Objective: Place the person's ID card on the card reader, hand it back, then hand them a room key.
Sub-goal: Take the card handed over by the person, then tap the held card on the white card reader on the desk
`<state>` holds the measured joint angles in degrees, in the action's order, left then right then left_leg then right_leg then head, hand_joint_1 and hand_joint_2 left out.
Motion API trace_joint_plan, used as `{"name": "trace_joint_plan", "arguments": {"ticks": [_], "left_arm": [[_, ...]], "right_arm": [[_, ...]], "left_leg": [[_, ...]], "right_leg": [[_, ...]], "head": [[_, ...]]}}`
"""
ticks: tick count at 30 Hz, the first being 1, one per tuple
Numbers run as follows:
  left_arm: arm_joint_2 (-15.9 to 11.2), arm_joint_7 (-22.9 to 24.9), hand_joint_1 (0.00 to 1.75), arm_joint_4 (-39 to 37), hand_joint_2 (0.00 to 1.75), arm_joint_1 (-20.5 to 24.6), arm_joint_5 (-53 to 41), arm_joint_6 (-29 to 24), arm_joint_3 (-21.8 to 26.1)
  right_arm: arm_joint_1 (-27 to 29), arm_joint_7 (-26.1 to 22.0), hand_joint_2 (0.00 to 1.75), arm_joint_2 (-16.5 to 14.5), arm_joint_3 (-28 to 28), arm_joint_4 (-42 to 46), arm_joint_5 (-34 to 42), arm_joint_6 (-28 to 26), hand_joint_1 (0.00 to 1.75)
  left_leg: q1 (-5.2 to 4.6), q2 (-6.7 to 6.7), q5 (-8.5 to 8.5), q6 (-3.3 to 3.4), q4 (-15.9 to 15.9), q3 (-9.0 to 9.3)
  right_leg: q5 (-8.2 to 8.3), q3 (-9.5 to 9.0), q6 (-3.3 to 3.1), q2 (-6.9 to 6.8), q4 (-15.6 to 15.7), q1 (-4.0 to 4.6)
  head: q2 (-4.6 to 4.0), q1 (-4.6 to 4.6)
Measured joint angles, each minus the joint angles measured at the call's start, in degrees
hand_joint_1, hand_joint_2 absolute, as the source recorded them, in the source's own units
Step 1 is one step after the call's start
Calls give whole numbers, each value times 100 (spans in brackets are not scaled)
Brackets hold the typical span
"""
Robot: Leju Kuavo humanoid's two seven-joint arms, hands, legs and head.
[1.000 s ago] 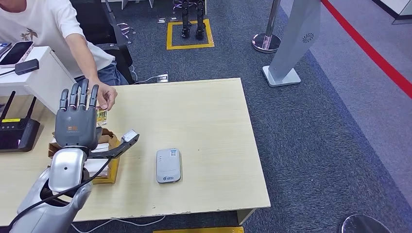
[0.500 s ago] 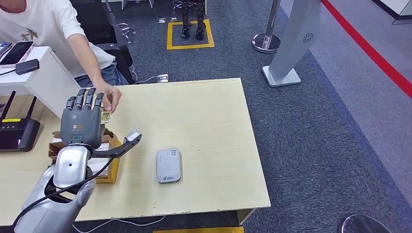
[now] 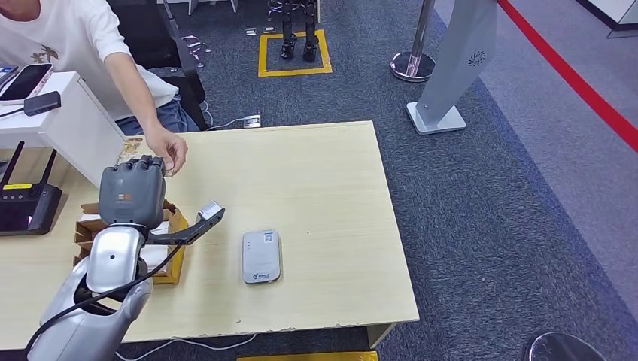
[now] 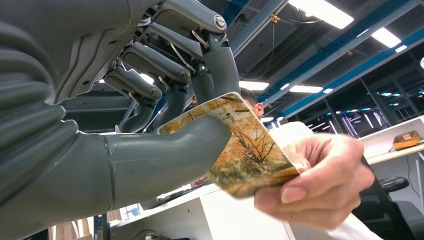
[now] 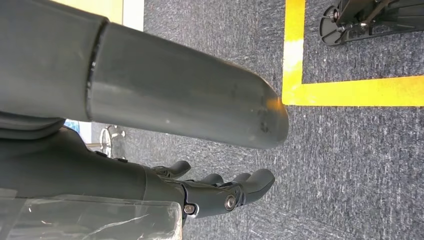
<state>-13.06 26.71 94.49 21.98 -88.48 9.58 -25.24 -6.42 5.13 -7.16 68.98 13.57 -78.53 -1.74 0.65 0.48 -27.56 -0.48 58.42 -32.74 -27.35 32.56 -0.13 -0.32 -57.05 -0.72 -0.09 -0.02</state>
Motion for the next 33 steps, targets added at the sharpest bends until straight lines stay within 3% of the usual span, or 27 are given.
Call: {"name": "trace_joint_plan", "arguments": {"ticks": [17,24,33], "left_arm": [[224,-309,175,-120,175,13,0,-128,15],[539,-673,175,-284,175,-18,1,-478,34],[1116,-1150,175,-597,175,-378,1,-867,123]], "right_arm": [[-2,54,0,0,-36,2,-18,2,0],[-2,24,0,-1,-62,3,-34,7,0],[-2,4,0,-1,-86,7,-105,19,0]], "left_leg": [[0,-1,0,0,0,0],[-1,-1,0,0,0,-1],[-1,-1,-3,4,0,-2]], "right_leg": [[0,0,0,-1,0,0],[0,0,0,-1,0,-1],[0,0,1,-1,1,-1]], "head": [[0,0],[0,-1],[0,0]]}}
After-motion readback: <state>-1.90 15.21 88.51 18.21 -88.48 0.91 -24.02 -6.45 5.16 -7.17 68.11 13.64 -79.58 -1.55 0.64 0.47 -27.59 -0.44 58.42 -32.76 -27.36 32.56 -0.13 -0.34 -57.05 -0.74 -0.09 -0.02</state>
